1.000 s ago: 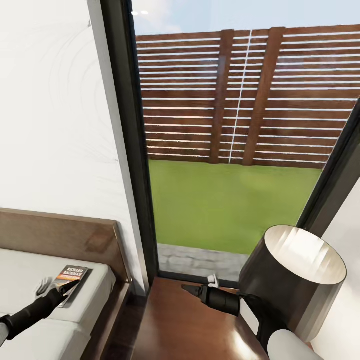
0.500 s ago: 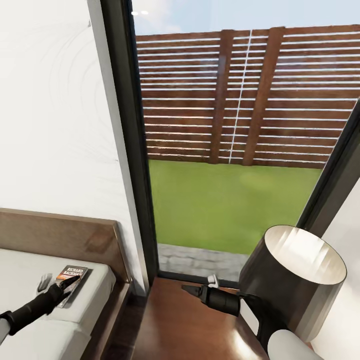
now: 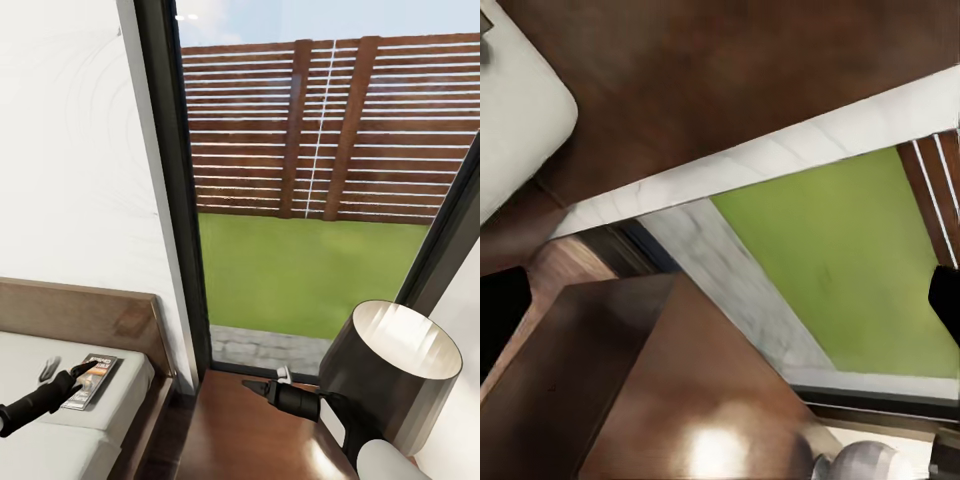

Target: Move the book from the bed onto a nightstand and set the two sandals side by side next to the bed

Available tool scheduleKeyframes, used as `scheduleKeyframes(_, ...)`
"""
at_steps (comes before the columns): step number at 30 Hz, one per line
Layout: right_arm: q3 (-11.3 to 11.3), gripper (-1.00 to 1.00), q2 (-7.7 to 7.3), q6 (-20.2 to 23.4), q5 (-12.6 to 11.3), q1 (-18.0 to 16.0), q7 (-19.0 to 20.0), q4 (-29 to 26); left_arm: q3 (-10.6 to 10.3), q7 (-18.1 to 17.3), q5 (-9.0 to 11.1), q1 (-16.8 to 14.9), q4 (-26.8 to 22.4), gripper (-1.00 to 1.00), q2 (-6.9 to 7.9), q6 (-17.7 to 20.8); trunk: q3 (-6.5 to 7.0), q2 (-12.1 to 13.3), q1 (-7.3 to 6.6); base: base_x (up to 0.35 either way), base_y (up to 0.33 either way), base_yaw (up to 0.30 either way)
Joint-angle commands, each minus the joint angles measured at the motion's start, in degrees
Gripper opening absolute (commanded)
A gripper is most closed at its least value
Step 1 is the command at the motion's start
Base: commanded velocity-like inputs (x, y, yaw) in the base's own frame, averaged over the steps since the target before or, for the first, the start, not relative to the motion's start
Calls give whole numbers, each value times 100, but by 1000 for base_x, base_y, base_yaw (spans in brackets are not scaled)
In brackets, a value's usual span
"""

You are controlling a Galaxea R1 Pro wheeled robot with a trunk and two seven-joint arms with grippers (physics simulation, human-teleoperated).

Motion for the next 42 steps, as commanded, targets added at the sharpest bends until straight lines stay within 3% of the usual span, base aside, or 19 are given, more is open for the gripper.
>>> scheduleKeyframes(1, -5, 100, 1, 51, -29, -3, 5, 0, 69, 34, 17, -4, 6, 100, 71, 37, -5, -3, 0, 0, 0, 0)
scheduleKeyframes(4, -5, 100, 1, 51, -29, -3, 5, 0, 275, 184, 20, -4, 9, 100, 181, 38, -5, -3, 0, 0, 0, 0)
scheduleKeyframes(6, -5, 100, 2, 48, -27, -1, 5, 5, 594, 330, 21, -4, 7, 100, 251, 38, -5, -3, 0, 0, 0, 0)
scheduleKeyframes(9, -5, 100, 9, 44, -22, 0, 4, 9, 899, 409, 18, -4, 2, 100, 287, 38, -5, -3, 0, 0, 0, 0)
scheduleKeyframes(15, -5, 100, 33, 42, -20, -3, 2, 17, 1081, 431, 34, -4, -2, 100, 387, 55, -5, -3, 0, 0, 0, 0)
scheduleKeyframes(19, -5, 100, 35, 42, -20, -1, 2, 17, 1124, 504, 311, -155, -97, 100, 418, 67, -5, -3, 0, 0, 0, 0)
scheduleKeyframes(21, -5, 100, 36, 42, -20, -2, 2, 17, 1133, 1096, 618, -351, -149, 100, 425, 74, -5, -3, 0, 0, 0, 0)
scheduleKeyframes(24, -5, 100, 36, 42, -20, -1, -2, 17, 1129, 1794, 846, -469, -392, 100, 427, 161, -5, -3, 0, 0, 0, 0)
scheduleKeyframes(26, -5, 100, 36, 42, -20, 0, -3, 17, 1128, 2417, 1058, -654, -820, 100, 416, 603, -5, -3, 0, 0, 0, 0)
scheduleKeyframes(28, -5, 100, 36, 42, -20, -2, -3, 17, 1127, 2777, 1157, -745, -1001, 100, 404, 951, -5, -3, 0, 0, 0, 0)
scheduleKeyframes(33, -5, 100, 94, 42, -20, -3, -3, 17, 1120, 3692, 1333, -860, -1161, 100, 380, 1456, -5, -3, 0, 0, 0, 0)
scheduleKeyframes(37, -5, 100, 105, 42, -20, -3, -3, 17, 1117, 4065, 1334, -877, -1204, 100, 391, 1530, -5, -3, 0, 0, 0, 0)
scheduleKeyframes(40, -5, 100, 108, 42, -20, -3, -3, 17, 1101, 4817, 1336, -986, -1184, 100, 343, 1529, -5, -3, 0, 0, 0, 0)
scheduleKeyframes(42, -5, 100, 107, 42, -20, -3, -3, 17, 1096, 5002, 1347, -1060, -1180, 100, 293, 1528, -5, -3, 0, 0, 0, 0)
